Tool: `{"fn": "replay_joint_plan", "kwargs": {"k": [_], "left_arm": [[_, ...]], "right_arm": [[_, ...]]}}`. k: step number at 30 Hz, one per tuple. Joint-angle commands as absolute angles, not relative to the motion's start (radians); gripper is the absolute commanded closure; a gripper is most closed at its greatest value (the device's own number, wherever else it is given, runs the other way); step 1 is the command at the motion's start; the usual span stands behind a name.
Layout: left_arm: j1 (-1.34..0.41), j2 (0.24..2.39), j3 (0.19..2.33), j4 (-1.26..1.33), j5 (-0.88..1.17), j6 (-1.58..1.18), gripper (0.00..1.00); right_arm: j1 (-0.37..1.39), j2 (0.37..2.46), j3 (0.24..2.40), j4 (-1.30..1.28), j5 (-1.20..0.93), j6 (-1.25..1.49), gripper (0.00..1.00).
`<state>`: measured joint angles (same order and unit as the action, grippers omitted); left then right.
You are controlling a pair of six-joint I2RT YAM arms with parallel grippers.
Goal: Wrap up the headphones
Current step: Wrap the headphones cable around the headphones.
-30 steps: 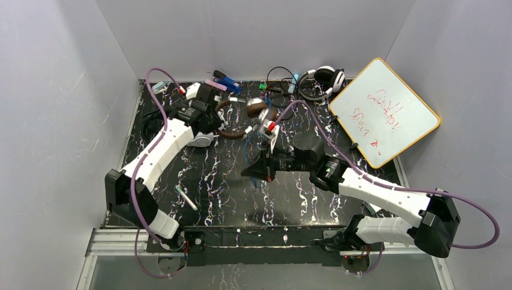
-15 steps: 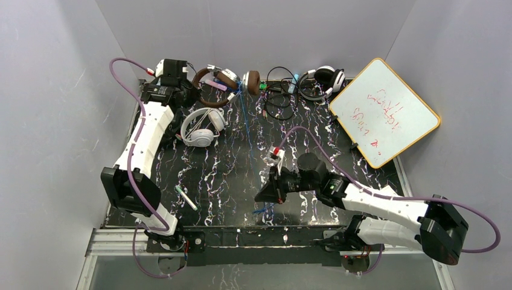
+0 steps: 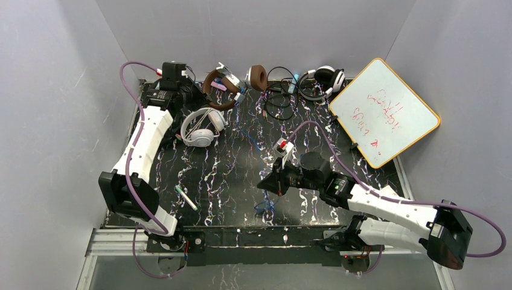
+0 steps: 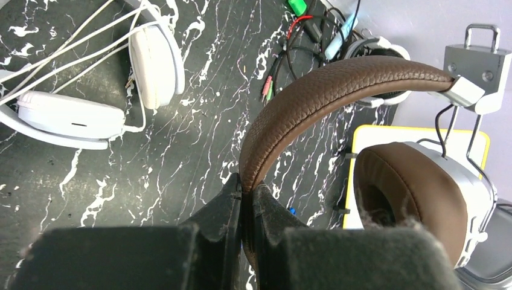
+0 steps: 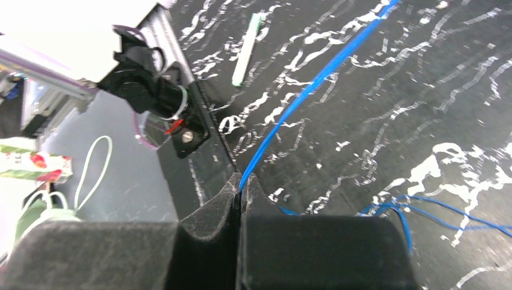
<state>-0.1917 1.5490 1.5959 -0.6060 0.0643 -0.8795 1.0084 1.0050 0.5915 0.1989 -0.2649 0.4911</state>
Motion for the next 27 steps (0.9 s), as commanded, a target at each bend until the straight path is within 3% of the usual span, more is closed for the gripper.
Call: {"fn": "replay_joint_plan", "kwargs": {"k": [1, 14, 22, 27], "left_arm": [[-0.185, 1.429, 1.652, -0.604, 0.153, -0.770, 1.00], [-0.186, 1.328, 1.592, -0.658, -0.017, -0.587, 1.00], [-0.187, 1.296, 1.525, -0.592, 0.042, -0.582, 1.00], [-0.213, 1.298, 1.458, -0.591, -0.178, -0.509, 1.00]], "right_arm": [[1.000, 0.982, 0.557, 0.167, -0.132, 0.461, 0.95], [0.832, 0.852, 0.454, 0.111, -0.111, 0.505, 0.99], [0.830, 0.897, 0.503, 0.053, -0.089, 0.486, 0.99], [0.831, 0.796, 0.553, 0.063, -0.158, 0.449, 0.99]]}}
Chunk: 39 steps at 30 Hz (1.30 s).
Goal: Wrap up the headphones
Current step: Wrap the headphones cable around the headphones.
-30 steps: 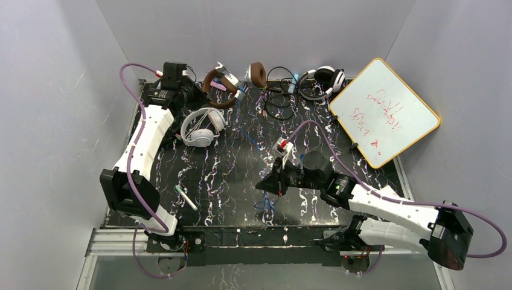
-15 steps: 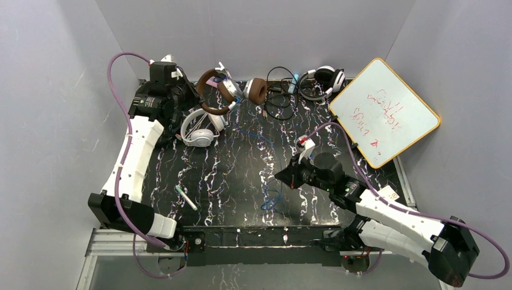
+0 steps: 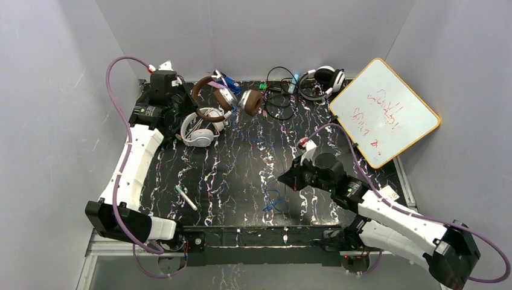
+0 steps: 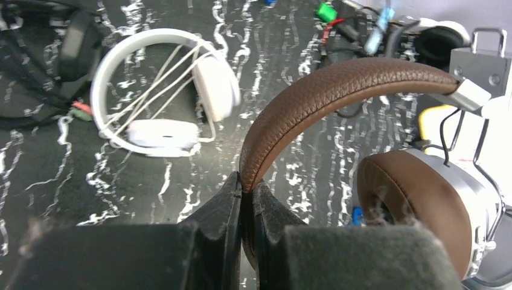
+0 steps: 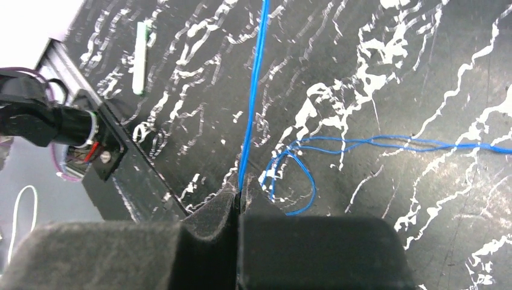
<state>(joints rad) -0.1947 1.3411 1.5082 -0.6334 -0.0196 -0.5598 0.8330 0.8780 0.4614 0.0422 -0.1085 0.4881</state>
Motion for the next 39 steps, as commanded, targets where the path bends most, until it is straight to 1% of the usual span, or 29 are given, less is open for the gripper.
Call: {"fn": "replay_joint_plan", "kwargs": {"k": [1, 4, 6, 8, 10, 12, 14, 19, 22, 24, 29, 33, 37, 39], "left_arm": [[-0.224, 1.304, 1.432, -0.586, -0.237, -0.492, 1.00], [-0.256, 1.331, 1.363, -0.554, -0.287, -0.421, 1.00], [-0.282, 1.350, 1.335, -0.536, -0.303, -0.389, 1.00], [-0.313, 1.359, 1.313, -0.526, -0.318, -0.360, 1.00], [-0.334, 1.356, 1.296, -0.519, -0.337, -0.336, 1.00], [-0.358, 1.340, 1.268, -0.506, -0.366, -0.309, 1.00], [-0.378, 1.320, 1.233, -0.487, -0.412, -0.290, 1.00], [-0.391, 1.279, 1.155, -0.456, -0.456, -0.276, 1.00], [-0.393, 1.269, 1.129, -0.449, -0.428, -0.267, 1.00], [-0.393, 1.268, 1.122, -0.449, -0.420, -0.267, 1.00], [-0.393, 1.261, 1.122, -0.426, -0.303, -0.259, 1.00], [-0.393, 1.245, 1.116, -0.407, -0.155, -0.200, 1.00], [-0.394, 1.168, 1.068, -0.368, -0.004, -0.125, 1.00], [-0.393, 1.110, 1.040, -0.348, 0.066, -0.105, 1.00]], "right_arm": [[0.831, 0.781, 0.581, 0.070, -0.212, 0.439, 0.99], [0.830, 0.801, 0.746, 0.037, -0.362, 0.416, 0.99], [0.831, 0.835, 0.913, -0.049, -0.344, 0.386, 0.99], [0.831, 0.865, 1.048, -0.160, -0.185, 0.361, 0.99], [0.830, 0.886, 1.163, -0.269, 0.043, 0.330, 0.99], [0.830, 0.896, 1.243, -0.340, 0.243, 0.294, 0.99], [0.830, 0.889, 1.288, -0.373, 0.391, 0.270, 0.99], [0.829, 0.857, 1.308, -0.429, 0.639, 0.266, 0.99], [0.829, 0.841, 1.309, -0.503, 0.815, 0.325, 0.99], [0.829, 0.811, 1.293, -0.508, 0.865, 0.326, 0.99], [0.829, 0.770, 1.254, -0.524, 0.880, 0.318, 0.99], [0.830, 0.792, 1.259, -0.595, 0.983, 0.310, 0.99], [0.830, 0.776, 1.167, -0.499, 1.006, 0.216, 0.99], [0.830, 0.804, 1.132, -0.481, 0.943, 0.185, 0.99]]}}
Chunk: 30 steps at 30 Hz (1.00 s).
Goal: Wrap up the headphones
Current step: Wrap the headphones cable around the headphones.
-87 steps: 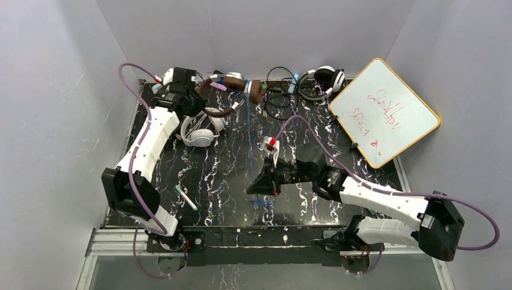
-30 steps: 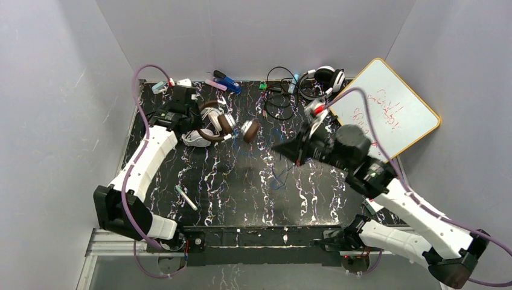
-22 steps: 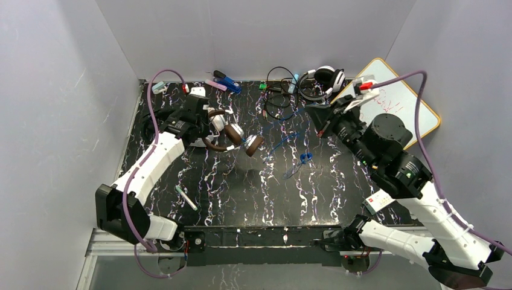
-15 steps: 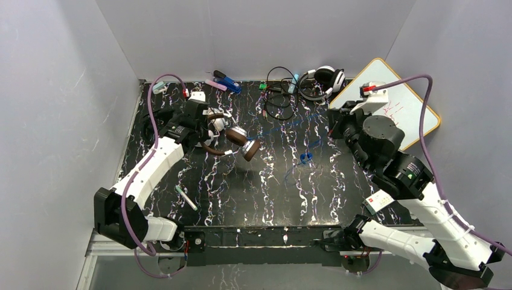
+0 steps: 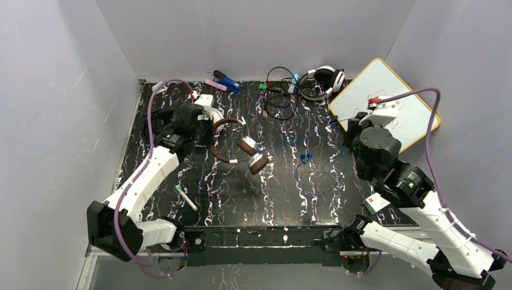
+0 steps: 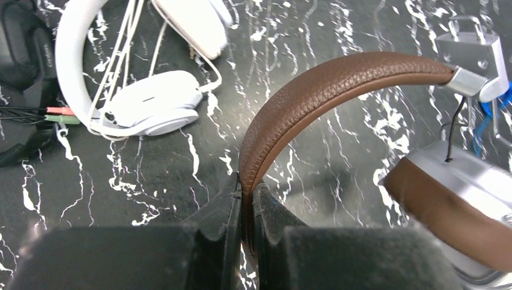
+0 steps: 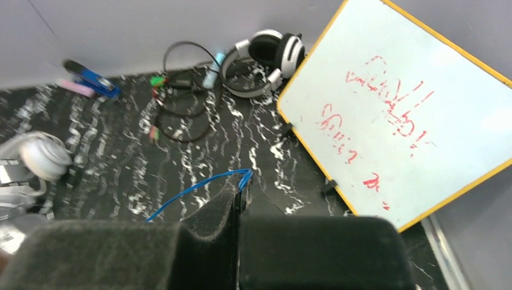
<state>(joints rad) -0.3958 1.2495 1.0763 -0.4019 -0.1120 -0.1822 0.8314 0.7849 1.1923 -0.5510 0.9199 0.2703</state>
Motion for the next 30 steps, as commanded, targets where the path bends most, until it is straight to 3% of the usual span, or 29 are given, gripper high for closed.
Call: {"fn": "replay_joint_plan", "kwargs": {"k": [1, 6, 13, 19, 23, 27, 30], "left_arm": [[-0.393, 1.088, 1.030, -0.345, 0.089, -0.094, 1.00], [-0.395, 1.040, 1.029, -0.384, 0.120, -0.071, 1.00], [-0.394, 1.023, 1.023, -0.443, 0.024, -0.071, 1.00], [-0.394, 1.010, 1.003, -0.430, 0.018, -0.067, 1.00], [-0.394, 1.010, 0.992, -0.425, 0.014, -0.075, 1.00], [-0.394, 1.059, 1.021, -0.441, -0.137, -0.206, 1.00], [-0.394, 1.099, 1.060, -0.457, -0.131, -0.219, 1.00]], "right_arm": [[0.827, 0.843, 1.135, -0.506, 0.910, 0.198, 0.99], [0.726, 1.012, 1.171, -0.578, 0.753, 0.256, 0.99], [0.299, 1.070, 1.217, -0.485, 0.496, 0.253, 0.99], [0.089, 1.128, 1.249, -0.522, 0.357, 0.375, 0.99], [0.071, 1.100, 1.223, -0.493, 0.265, 0.386, 0.99], [0.071, 1.060, 1.173, -0.472, 0.104, 0.392, 0.99], [0.070, 1.053, 1.152, -0.519, 0.176, 0.401, 0.99]]}}
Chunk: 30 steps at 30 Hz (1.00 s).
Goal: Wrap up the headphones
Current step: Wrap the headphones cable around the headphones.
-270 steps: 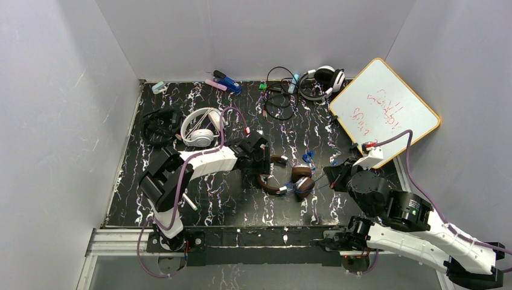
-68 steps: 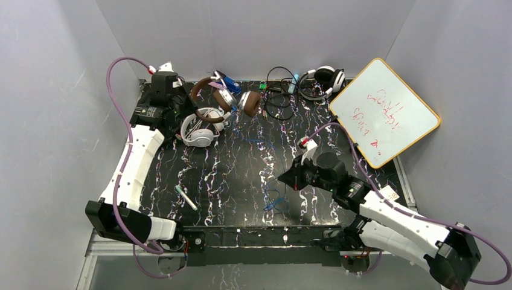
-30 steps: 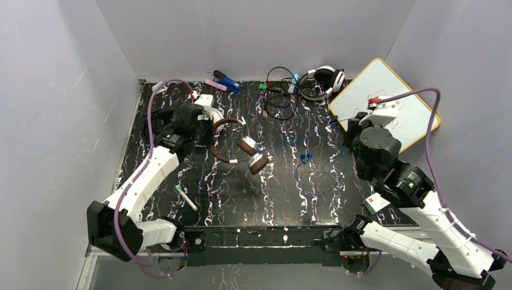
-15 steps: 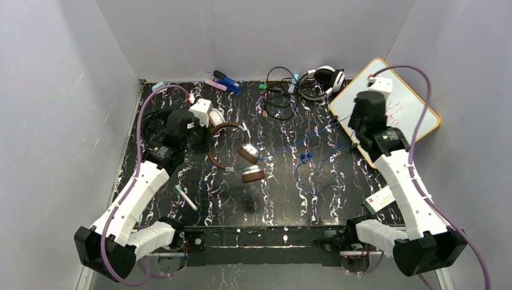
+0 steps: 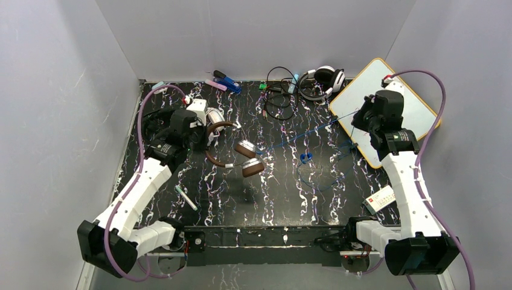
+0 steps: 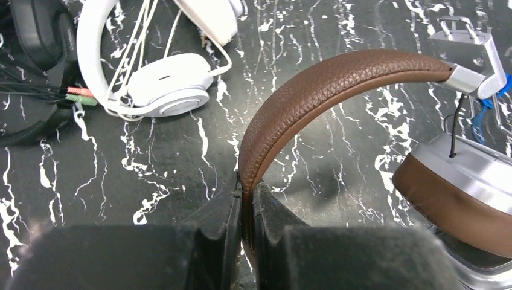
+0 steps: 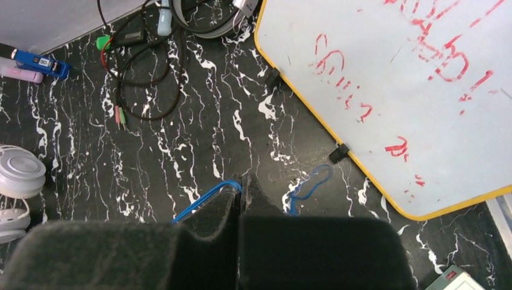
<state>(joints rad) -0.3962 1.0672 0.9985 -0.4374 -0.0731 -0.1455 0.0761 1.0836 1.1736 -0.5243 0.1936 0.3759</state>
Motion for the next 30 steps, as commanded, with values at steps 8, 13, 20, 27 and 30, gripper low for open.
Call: {"fn": "replay_joint_plan", "kwargs": {"k": [8, 13, 20, 27, 30], "left_arm": [[-0.394, 1.019, 0.986, -0.380, -0.063, -0.101, 1.00], [-0.394, 0.907, 0.897, -0.354, 0.098, 0.075, 1.00], [-0.394, 0.887, 0.847, -0.359, 0.129, 0.088, 1.00], [-0.394, 1.083, 1.029, -0.429, -0.150, -0.254, 1.00], [-0.393, 1.168, 1.124, -0.501, -0.201, -0.346, 1.00]], "right_arm": [[-0.051, 1.080, 1.187, -0.567, 0.247, 0.487, 0.99], [-0.106, 1.102, 1.228, -0.542, 0.223, 0.539, 0.99], [-0.119, 1.148, 1.309, -0.524, 0.153, 0.532, 0.99], [-0.120, 1.090, 1.200, -0.498, -0.089, 0.541, 0.99], [-0.118, 1.055, 1.163, -0.519, -0.091, 0.520, 0.99]]}}
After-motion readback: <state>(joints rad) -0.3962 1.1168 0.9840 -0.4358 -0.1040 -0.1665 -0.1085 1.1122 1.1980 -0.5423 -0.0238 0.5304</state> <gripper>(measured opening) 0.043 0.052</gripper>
